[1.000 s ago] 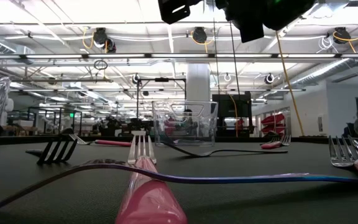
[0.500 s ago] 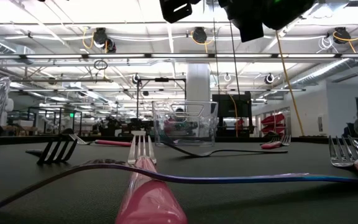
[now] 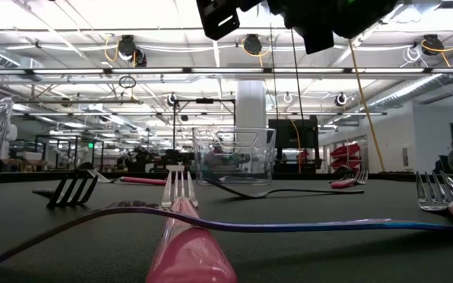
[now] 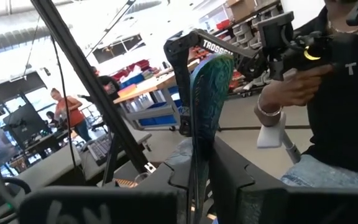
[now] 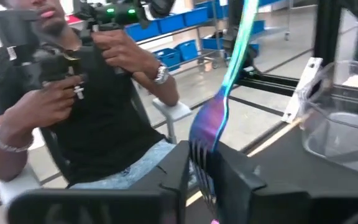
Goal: Sort silverware by color (type)
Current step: Put the blue fork into the top transparent bin
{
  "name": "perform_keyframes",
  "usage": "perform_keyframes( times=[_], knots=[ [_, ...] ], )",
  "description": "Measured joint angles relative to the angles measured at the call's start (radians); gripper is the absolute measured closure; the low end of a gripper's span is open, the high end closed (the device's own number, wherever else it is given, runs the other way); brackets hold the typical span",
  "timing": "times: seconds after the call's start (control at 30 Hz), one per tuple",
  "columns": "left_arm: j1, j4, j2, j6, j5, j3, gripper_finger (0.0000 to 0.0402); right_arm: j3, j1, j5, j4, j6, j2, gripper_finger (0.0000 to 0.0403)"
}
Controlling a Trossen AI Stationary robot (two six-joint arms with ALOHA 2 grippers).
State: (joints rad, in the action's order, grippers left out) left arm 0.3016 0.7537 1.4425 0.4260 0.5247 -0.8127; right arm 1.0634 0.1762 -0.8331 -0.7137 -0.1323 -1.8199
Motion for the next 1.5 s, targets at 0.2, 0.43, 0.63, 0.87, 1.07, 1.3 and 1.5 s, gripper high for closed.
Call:
perform_keyframes(
  times=[0.2,0.43,0.63,0.87,1.07,1.3,1.5],
  knots=[
    [0.000,0.003,0.000,0.001,-0.043,0.000,0.0399,0.000,-0.016,0.027,0.001,-0.023,0.000,0.0268],
    [0.000,-0.001,0.000,-0.001,-0.088,0.000,0.0400,0.000,-0.034,0.075,0.096,-0.050,0.046,0.0209],
    [-0.001,-0.001,0.000,-0.022,-0.128,0.000,0.0400,0.000,-0.024,0.266,0.377,0.071,0.138,0.0167],
    [-0.007,-0.003,0.000,-0.028,-0.251,0.000,0.0401,0.000,0.009,0.473,0.554,0.098,0.237,0.0139],
    [-0.020,-0.002,0.000,-0.079,-0.477,0.000,0.0401,0.000,0.040,0.685,0.632,0.064,0.302,0.0138],
    [-0.040,-0.002,0.000,-0.175,-0.719,0.000,0.0401,0.000,0.081,1.079,0.704,0.104,0.366,0.0138],
    [-0.052,-0.004,0.000,-0.225,-0.745,0.000,0.0401,-0.001,0.112,1.267,0.780,0.126,0.406,0.0138]
  ],
)
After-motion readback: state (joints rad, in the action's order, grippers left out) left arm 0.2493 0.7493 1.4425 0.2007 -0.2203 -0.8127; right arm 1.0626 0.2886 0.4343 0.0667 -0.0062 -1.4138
